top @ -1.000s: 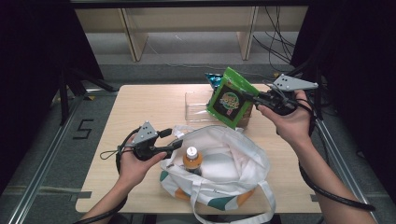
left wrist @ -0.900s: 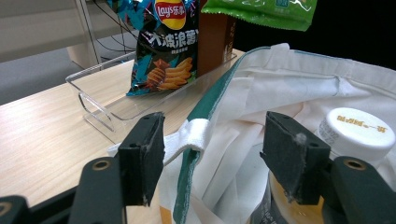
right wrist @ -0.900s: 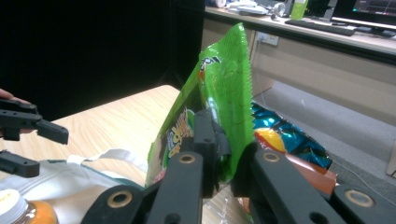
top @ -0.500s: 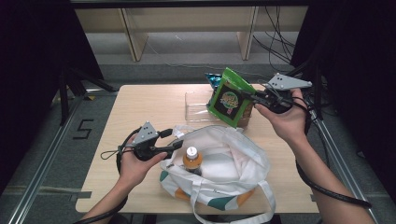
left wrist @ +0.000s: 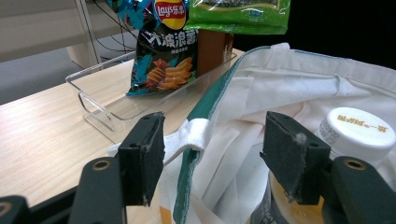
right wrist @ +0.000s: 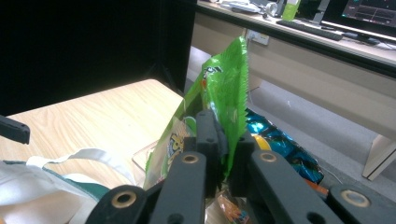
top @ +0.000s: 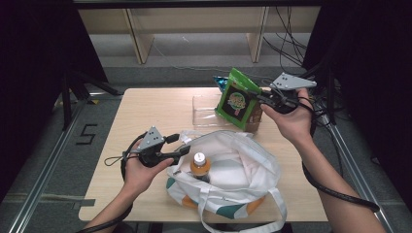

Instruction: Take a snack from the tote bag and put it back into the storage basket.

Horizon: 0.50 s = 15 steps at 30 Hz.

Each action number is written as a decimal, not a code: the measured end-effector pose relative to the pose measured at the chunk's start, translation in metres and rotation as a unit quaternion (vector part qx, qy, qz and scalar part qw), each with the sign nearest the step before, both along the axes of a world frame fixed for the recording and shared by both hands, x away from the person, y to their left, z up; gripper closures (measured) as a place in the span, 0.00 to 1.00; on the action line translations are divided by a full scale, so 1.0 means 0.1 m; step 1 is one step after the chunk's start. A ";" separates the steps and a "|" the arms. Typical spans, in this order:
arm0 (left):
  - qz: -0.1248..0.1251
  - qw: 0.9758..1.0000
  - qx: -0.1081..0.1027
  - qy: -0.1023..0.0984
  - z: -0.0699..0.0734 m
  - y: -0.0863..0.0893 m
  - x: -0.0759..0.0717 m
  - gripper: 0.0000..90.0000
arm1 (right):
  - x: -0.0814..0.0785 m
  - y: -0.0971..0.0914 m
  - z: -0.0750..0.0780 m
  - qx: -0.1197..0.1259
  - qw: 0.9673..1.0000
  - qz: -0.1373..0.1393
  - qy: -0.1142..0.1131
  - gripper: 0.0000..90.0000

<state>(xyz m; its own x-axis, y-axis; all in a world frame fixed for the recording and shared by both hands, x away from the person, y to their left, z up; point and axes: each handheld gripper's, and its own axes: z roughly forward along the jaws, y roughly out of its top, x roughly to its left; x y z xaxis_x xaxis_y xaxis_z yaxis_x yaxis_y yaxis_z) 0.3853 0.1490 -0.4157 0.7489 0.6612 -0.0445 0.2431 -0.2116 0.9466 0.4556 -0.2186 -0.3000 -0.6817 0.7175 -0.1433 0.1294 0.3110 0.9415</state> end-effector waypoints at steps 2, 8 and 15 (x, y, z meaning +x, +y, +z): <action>-0.002 1.000 -0.003 0.000 0.00 0.00 0.00 0.42 | 0.01 0.00 -0.01 0.002 1.000 -0.001 0.012 0.97; -0.004 1.000 -0.003 0.000 -0.01 0.00 0.01 0.42 | 0.08 0.03 -0.03 0.001 1.000 -0.001 0.008 0.97; -0.001 1.000 -0.001 -0.002 0.00 0.01 0.00 0.42 | 0.12 0.08 -0.03 0.006 1.000 -0.007 0.009 0.97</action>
<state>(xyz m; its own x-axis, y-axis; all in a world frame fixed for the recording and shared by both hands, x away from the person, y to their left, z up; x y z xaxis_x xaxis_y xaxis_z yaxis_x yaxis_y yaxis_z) 0.3858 0.1498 -0.4154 0.7500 0.6601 -0.0419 0.2382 -0.2105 0.9481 0.4674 -0.2105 -0.3029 -0.6741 0.7284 -0.1227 0.1497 0.2974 0.9430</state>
